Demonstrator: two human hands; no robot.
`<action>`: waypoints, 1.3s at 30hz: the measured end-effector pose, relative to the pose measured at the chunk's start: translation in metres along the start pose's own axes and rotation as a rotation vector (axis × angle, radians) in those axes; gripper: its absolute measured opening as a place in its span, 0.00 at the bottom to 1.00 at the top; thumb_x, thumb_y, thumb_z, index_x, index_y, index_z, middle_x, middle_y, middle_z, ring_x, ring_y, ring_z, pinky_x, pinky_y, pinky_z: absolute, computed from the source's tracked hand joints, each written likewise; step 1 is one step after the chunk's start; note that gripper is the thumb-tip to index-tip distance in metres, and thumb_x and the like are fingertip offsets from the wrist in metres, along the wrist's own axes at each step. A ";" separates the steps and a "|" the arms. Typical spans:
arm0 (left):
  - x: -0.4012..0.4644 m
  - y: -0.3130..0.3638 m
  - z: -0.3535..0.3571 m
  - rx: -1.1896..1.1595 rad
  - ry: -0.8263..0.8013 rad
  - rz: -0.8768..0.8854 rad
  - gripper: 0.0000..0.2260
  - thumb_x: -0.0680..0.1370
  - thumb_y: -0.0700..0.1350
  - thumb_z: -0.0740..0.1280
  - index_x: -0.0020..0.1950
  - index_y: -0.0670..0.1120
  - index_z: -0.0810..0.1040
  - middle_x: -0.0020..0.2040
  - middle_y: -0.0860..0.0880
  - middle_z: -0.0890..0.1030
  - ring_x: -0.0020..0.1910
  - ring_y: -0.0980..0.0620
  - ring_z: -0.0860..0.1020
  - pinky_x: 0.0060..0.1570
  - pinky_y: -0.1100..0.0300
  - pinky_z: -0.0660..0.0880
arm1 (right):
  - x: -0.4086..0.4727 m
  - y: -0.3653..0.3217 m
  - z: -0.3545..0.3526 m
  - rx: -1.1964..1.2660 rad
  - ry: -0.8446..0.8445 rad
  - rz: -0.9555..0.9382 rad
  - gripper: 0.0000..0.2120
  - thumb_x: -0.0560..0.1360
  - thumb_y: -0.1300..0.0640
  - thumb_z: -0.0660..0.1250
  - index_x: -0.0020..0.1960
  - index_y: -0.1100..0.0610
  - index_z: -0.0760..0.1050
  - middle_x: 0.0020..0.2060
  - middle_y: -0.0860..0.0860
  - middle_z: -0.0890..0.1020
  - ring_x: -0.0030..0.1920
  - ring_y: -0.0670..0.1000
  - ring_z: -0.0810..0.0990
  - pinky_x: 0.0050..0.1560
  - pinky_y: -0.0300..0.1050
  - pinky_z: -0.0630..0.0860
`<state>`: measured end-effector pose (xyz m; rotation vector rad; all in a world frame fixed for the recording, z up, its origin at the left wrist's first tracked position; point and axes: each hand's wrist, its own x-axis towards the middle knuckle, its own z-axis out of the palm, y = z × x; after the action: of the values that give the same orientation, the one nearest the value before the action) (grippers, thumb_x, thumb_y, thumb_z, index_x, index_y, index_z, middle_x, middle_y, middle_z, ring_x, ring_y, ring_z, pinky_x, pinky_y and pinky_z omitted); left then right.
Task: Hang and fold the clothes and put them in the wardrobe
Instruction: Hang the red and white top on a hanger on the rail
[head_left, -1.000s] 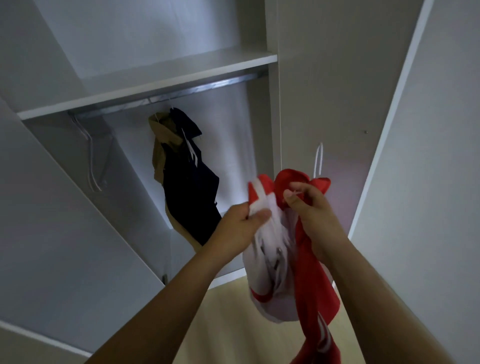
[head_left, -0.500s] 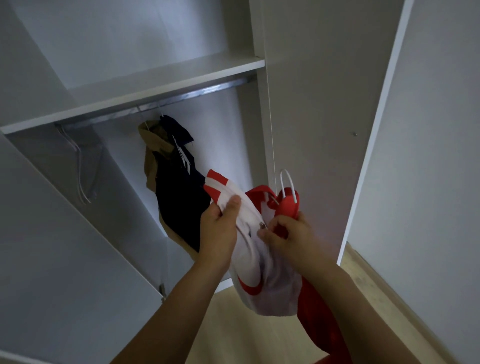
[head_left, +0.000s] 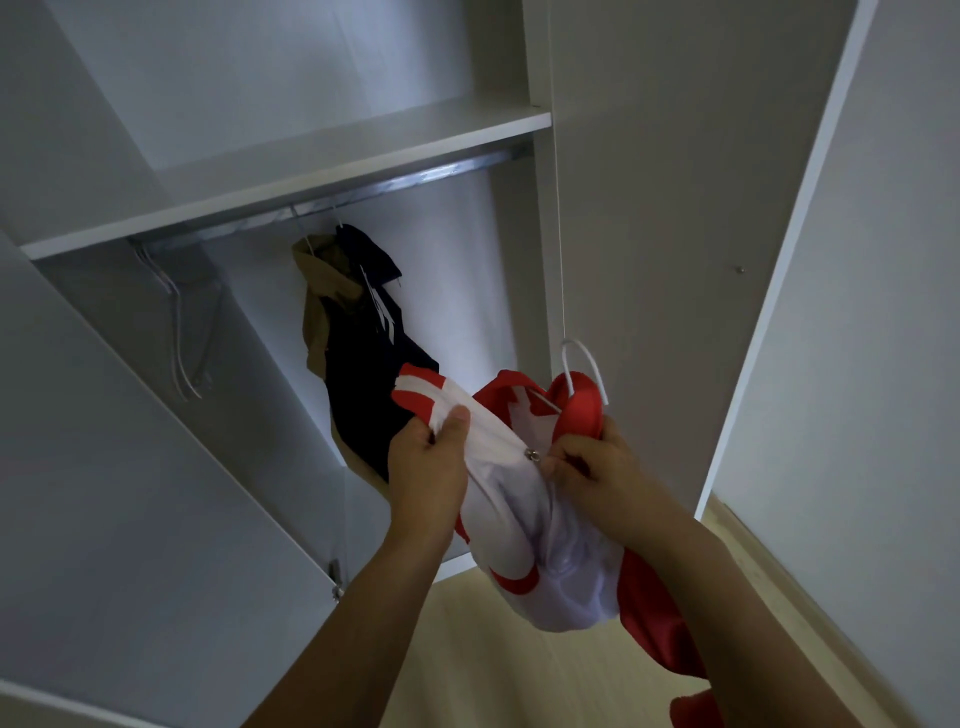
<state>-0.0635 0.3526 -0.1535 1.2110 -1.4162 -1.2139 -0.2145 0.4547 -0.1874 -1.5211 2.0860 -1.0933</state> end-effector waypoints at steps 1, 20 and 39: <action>0.000 -0.001 0.000 -0.007 0.010 -0.012 0.08 0.79 0.52 0.67 0.41 0.60 0.71 0.43 0.61 0.76 0.44 0.54 0.78 0.55 0.40 0.78 | 0.002 0.001 0.000 0.020 -0.003 0.011 0.08 0.76 0.42 0.62 0.38 0.39 0.74 0.51 0.45 0.66 0.44 0.45 0.75 0.48 0.37 0.69; 0.008 -0.004 -0.017 0.967 -0.125 0.707 0.24 0.75 0.50 0.66 0.71 0.52 0.68 0.70 0.50 0.70 0.72 0.45 0.65 0.73 0.40 0.59 | 0.021 -0.015 -0.014 0.286 -0.065 0.069 0.07 0.76 0.53 0.68 0.39 0.48 0.81 0.56 0.49 0.67 0.50 0.44 0.75 0.51 0.28 0.69; 0.014 0.010 -0.026 1.028 -0.610 0.420 0.09 0.79 0.46 0.61 0.57 0.52 0.76 0.55 0.53 0.79 0.53 0.52 0.77 0.53 0.55 0.74 | 0.002 0.037 -0.034 0.205 0.097 0.180 0.08 0.78 0.60 0.66 0.41 0.55 0.81 0.54 0.62 0.76 0.51 0.61 0.78 0.61 0.55 0.74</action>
<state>-0.0406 0.3362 -0.1403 1.0760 -2.7836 -0.5236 -0.2615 0.4703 -0.1923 -1.1827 2.0532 -1.2888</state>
